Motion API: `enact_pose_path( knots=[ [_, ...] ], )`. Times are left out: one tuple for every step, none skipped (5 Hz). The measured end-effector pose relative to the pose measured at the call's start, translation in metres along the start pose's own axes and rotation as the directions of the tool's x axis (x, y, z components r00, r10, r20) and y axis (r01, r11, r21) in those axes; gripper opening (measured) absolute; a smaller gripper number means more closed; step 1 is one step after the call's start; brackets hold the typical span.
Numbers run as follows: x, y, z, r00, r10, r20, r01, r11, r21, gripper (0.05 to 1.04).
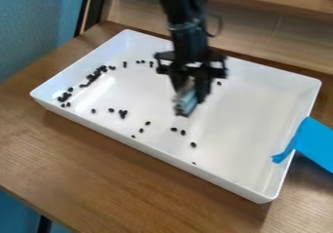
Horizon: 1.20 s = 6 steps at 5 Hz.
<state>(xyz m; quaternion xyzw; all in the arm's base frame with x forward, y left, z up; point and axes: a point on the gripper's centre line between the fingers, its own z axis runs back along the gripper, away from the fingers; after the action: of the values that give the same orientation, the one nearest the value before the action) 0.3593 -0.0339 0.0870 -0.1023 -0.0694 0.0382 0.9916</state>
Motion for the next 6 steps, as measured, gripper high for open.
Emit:
enact_pose_path(
  knots=[
    [-0.003, -0.043, -0.014, 1.0, 0.005, 0.004, -0.005, 1.0, 0.004, 0.396],
    [-0.005, -0.06, -0.03, 1.0, -0.004, 0.015, 0.003, 1.0, 0.026, 0.396],
    [-0.006, -0.064, -0.039, 1.0, -0.007, 0.024, 0.006, 0.999, 0.043, 0.396],
    [-0.012, -0.065, -0.046, 1.0, -0.01, 0.028, 0.009, 0.998, 0.054, 0.396],
    [-0.024, -0.057, -0.057, 1.0, -0.025, 0.011, 0.024, 0.997, 0.07, 0.396],
    [-0.031, -0.05, -0.063, 0.999, -0.052, 0.003, 0.052, 0.995, 0.087, 0.396]
  ],
)
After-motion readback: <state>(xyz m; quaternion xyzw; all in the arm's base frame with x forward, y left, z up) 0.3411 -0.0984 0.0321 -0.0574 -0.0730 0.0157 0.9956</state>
